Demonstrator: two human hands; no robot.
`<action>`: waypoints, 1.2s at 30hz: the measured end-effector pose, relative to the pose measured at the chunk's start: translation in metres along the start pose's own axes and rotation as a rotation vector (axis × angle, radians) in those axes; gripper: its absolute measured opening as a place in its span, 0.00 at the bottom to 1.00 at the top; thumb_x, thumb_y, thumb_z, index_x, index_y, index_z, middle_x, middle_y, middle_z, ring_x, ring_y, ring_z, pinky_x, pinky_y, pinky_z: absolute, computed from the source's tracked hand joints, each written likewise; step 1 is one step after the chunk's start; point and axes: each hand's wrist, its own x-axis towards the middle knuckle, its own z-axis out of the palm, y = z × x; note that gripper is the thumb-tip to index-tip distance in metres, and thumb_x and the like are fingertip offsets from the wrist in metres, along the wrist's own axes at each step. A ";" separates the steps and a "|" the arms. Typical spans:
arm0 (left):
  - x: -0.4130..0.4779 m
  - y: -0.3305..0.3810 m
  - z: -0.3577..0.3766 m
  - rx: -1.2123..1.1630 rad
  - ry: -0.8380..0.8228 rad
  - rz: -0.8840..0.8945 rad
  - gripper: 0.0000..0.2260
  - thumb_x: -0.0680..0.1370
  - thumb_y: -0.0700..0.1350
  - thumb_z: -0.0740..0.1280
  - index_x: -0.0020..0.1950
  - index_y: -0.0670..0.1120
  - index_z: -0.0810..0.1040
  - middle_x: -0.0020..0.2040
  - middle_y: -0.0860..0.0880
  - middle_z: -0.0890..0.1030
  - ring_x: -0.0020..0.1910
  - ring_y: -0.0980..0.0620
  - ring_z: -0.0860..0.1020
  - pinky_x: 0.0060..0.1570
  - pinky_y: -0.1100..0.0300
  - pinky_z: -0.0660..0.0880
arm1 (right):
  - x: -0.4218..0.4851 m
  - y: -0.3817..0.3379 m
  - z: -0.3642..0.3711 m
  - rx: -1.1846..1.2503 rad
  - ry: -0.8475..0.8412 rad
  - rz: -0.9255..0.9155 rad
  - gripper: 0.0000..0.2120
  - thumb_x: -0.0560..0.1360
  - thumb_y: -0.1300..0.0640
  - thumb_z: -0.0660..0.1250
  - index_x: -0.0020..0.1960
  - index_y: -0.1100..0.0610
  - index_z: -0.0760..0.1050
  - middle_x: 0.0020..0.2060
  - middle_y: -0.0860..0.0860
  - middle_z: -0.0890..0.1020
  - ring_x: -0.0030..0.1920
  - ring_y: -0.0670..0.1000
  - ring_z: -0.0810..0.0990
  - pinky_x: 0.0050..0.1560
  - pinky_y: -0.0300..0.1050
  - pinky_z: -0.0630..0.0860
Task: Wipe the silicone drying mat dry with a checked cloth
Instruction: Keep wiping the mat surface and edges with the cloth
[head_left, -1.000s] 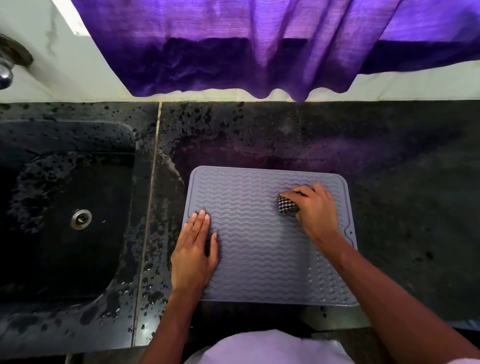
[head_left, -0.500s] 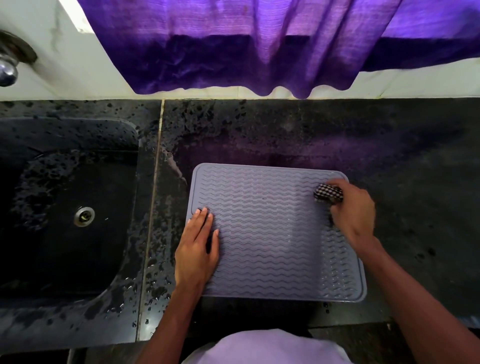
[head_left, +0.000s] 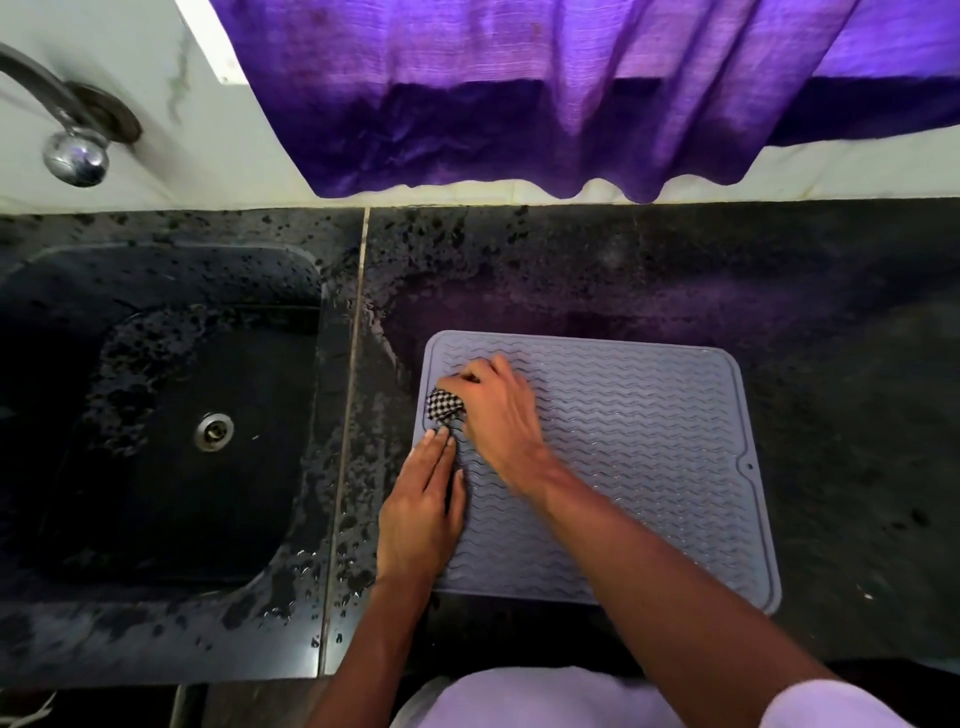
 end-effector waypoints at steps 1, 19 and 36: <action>0.000 0.000 0.000 0.009 -0.001 0.004 0.19 0.83 0.46 0.61 0.69 0.38 0.79 0.70 0.42 0.78 0.69 0.46 0.77 0.65 0.50 0.78 | -0.002 0.002 0.000 -0.021 0.013 0.000 0.21 0.71 0.63 0.70 0.61 0.46 0.77 0.55 0.49 0.77 0.57 0.55 0.71 0.51 0.53 0.74; 0.000 -0.003 0.001 0.031 0.000 -0.022 0.19 0.82 0.48 0.60 0.68 0.42 0.80 0.70 0.47 0.78 0.70 0.49 0.77 0.65 0.53 0.77 | -0.098 0.164 -0.063 -0.201 0.115 0.305 0.29 0.60 0.69 0.74 0.59 0.49 0.80 0.51 0.50 0.82 0.51 0.57 0.75 0.45 0.53 0.77; -0.005 0.001 0.001 0.048 0.042 -0.030 0.19 0.83 0.45 0.59 0.68 0.37 0.78 0.69 0.41 0.78 0.68 0.44 0.78 0.62 0.47 0.79 | -0.097 0.128 -0.062 0.178 0.295 0.329 0.28 0.64 0.71 0.69 0.59 0.50 0.79 0.52 0.49 0.83 0.52 0.52 0.79 0.58 0.46 0.73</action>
